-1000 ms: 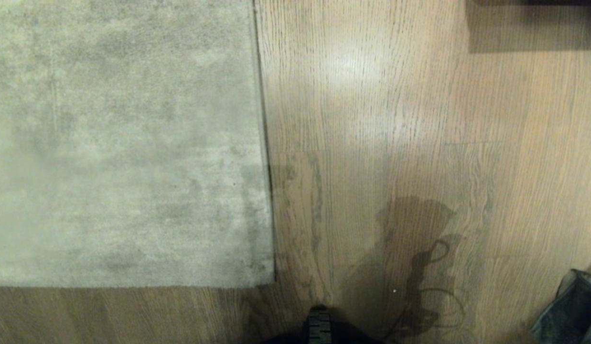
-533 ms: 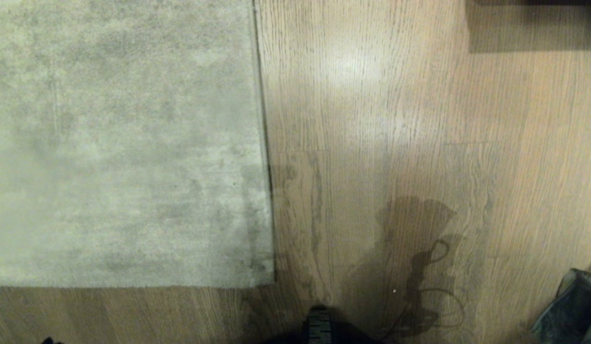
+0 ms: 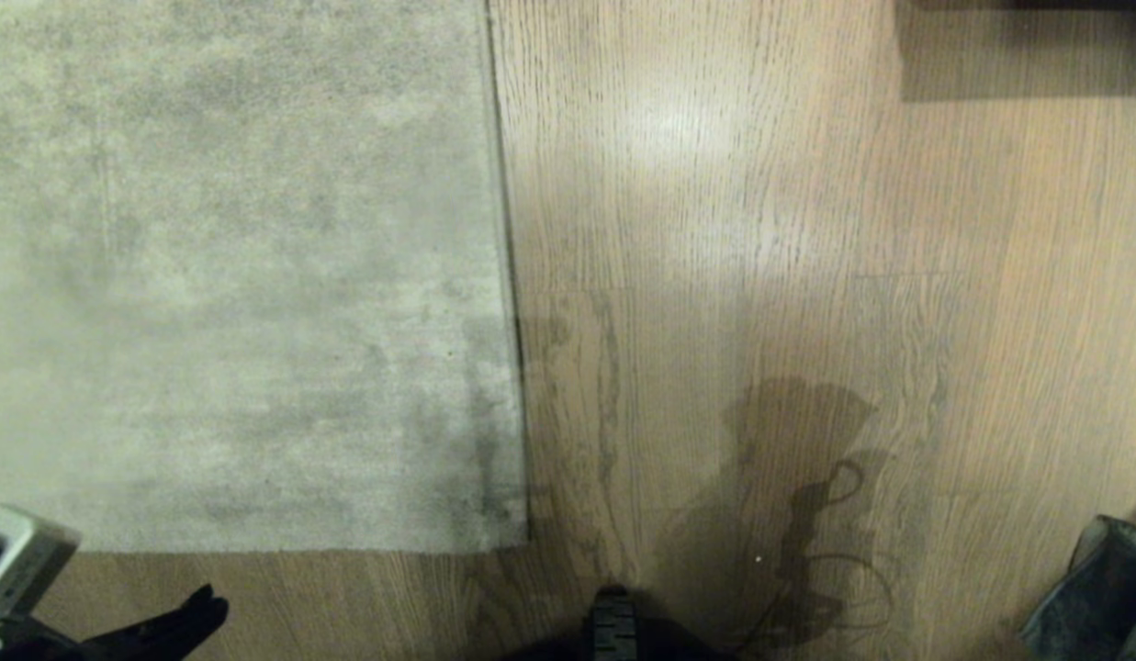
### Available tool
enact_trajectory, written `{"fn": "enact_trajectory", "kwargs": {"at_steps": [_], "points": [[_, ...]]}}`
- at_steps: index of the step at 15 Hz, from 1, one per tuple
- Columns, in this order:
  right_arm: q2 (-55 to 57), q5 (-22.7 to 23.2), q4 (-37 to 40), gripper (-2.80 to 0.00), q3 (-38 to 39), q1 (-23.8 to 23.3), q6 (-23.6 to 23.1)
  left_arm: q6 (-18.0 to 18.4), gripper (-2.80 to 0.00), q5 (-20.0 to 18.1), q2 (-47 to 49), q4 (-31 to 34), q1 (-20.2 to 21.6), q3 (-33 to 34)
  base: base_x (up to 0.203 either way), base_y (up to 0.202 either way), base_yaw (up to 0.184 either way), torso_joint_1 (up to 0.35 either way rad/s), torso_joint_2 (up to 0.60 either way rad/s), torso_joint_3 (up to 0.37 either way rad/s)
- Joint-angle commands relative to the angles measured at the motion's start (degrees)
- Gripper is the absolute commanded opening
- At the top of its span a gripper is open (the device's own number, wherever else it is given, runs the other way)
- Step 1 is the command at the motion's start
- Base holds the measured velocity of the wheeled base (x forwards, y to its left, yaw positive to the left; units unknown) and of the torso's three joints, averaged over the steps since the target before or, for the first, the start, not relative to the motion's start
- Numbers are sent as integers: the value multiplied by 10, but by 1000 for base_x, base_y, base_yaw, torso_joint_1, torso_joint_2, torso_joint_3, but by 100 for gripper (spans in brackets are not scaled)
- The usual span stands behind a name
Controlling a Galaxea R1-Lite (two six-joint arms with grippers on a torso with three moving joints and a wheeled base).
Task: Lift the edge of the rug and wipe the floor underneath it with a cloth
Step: Lift up the carpet
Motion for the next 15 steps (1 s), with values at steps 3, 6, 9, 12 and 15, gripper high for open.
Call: {"fn": "enact_trajectory", "kwargs": {"at_steps": [3, 6, 9, 12, 15], "points": [[0, 0, 0, -280, 0, 0, 0, -1, -280, 2, 219, -125, -54, -26, 0, 0, 0, 0, 0, 0], [0, 0, 0, -280, 0, 0, 0, 2, 0, 8, 337, -197, -96, -75, 0, 0, 0, 0, 0, 0], [0, 0, 0, -280, 0, 0, 0, 2, 0, 14, 421, -220, -126, -133, 0, 0, 0, 0, 0, 0], [0, 0, 0, -280, 0, 0, 0, 2, 0, 63, 497, -222, -158, -199, 0, 0, 0, 0, 0, 0], [0, 0, 0, -280, 0, 0, 0, 1, 0, 183, 567, -216, -193, -257, 0, 0, 0, 0, 0, 0]]}}
